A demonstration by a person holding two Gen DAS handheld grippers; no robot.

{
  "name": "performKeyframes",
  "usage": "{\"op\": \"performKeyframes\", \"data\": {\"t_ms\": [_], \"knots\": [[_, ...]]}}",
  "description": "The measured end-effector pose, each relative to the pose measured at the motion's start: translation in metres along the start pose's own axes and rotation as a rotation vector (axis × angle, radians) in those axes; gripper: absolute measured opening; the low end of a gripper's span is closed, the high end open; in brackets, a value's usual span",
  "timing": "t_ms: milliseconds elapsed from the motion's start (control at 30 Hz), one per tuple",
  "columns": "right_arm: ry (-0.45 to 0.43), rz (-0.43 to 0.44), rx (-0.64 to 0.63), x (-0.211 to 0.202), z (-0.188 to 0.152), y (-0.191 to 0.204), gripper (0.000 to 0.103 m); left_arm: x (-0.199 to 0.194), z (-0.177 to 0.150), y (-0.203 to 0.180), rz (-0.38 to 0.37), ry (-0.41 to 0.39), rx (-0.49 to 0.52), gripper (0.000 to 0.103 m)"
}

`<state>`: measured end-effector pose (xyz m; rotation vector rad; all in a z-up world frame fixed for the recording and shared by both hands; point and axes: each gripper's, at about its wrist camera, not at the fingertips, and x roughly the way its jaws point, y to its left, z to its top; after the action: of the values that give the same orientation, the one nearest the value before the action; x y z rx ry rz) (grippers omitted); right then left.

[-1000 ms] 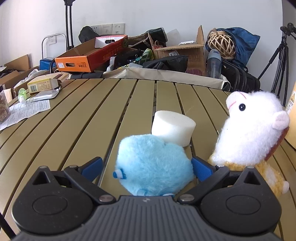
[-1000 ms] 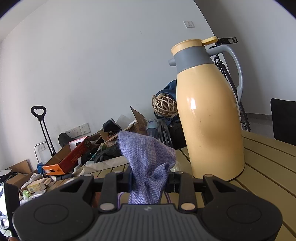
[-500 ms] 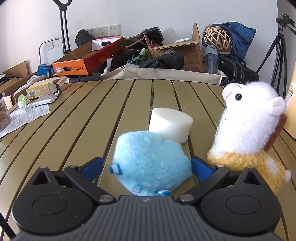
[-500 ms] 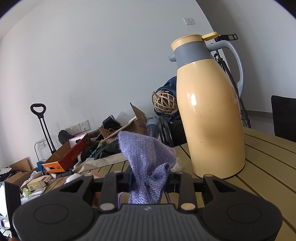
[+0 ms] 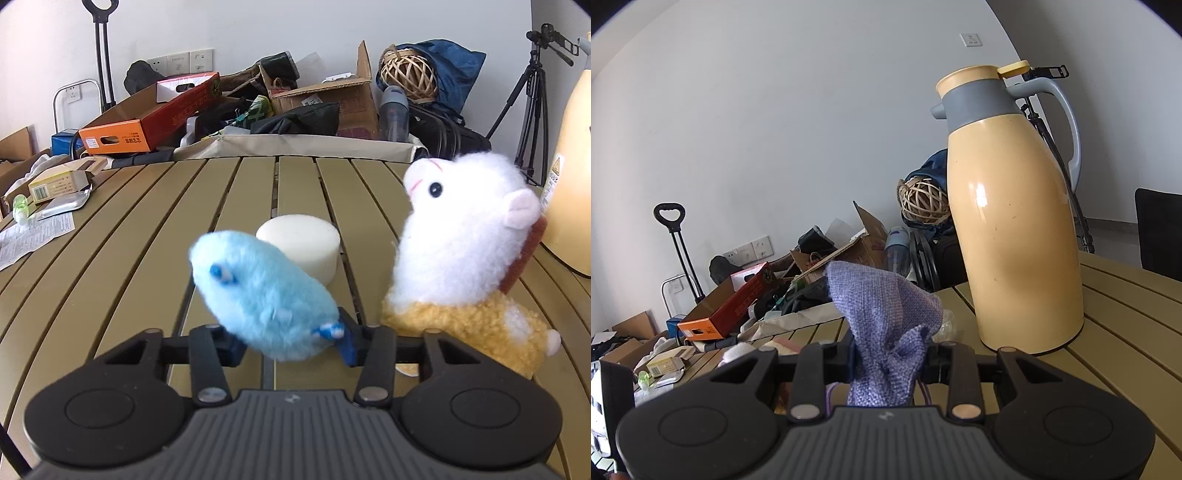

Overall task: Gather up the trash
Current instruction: 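Carry the blue plush and purple knit bag with both tools down over the black bin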

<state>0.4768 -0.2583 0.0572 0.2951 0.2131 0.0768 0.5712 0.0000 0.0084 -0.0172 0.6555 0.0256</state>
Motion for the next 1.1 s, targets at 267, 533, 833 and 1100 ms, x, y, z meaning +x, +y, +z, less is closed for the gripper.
{"op": "performKeyframes", "data": {"t_ms": [267,533,833,1100], "knots": [[-0.005,0.004,0.006,-0.001,0.001,-0.001,0.029,-0.003,0.002,0.011,-0.005,-0.001,-0.026,0.033],[-0.005,0.017,0.003,-0.001,-0.001,0.002,0.029,-0.019,0.005,0.021,-0.022,-0.035,-0.041,0.033],[-0.008,0.045,-0.007,-0.006,0.0,0.009,0.029,-0.039,0.003,0.023,-0.044,-0.067,-0.042,0.033],[-0.014,0.078,-0.021,-0.019,-0.001,0.015,0.029,-0.074,-0.005,0.028,-0.07,-0.118,-0.076,0.033]]}}
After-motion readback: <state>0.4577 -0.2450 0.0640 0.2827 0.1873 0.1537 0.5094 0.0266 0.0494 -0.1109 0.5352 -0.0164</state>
